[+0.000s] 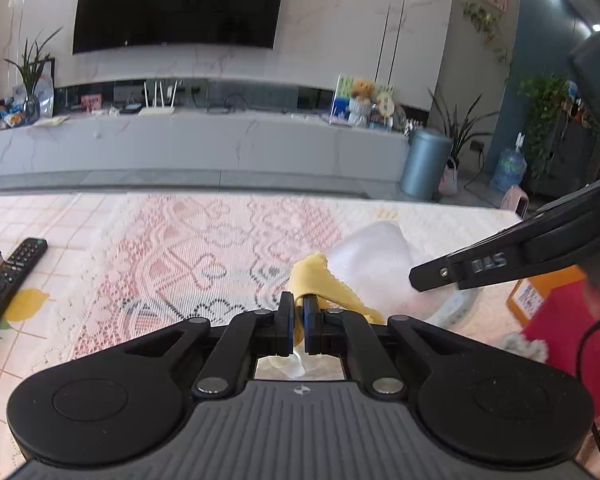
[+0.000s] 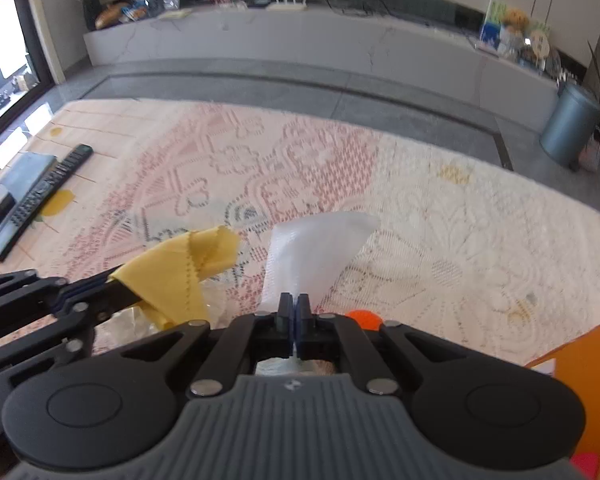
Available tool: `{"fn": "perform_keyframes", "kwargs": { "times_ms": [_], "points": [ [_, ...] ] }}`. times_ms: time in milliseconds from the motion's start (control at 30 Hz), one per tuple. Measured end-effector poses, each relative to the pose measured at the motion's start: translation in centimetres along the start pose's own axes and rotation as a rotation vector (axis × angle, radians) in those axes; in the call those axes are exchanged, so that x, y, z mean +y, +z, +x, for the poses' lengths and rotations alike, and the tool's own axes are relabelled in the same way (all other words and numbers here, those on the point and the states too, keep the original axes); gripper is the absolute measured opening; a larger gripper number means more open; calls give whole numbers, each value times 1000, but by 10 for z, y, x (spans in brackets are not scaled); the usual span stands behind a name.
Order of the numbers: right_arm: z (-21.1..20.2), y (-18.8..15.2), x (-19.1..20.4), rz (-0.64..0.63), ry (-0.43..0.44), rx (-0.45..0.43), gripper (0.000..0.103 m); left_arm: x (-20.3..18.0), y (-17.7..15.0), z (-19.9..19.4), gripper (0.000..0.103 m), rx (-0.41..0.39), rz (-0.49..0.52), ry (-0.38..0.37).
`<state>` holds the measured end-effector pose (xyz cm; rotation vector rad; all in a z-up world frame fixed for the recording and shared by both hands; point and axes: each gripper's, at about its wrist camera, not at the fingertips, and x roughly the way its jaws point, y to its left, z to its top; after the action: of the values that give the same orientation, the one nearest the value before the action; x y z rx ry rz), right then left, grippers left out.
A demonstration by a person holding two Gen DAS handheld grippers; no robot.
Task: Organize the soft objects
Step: 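Close the right gripper on the clear plastic bag and lift it, then carry yellow cloth and plastic bag into the orange box and open both grippers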
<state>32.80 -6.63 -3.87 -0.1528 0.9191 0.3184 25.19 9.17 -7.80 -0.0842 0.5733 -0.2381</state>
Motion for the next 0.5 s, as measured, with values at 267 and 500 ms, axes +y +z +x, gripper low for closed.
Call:
{"fn": "perform_keyframes", "kwargs": {
  "times_ms": [267, 500],
  "points": [
    [-79, -13, -12, -5, 7, -112, 0, -32, 16, -47, 5, -81, -30, -14],
    [-140, -36, -42, 18, -30, -179, 0, -76, 33, -77, 5, -104, -37, -83]
  ]
}}
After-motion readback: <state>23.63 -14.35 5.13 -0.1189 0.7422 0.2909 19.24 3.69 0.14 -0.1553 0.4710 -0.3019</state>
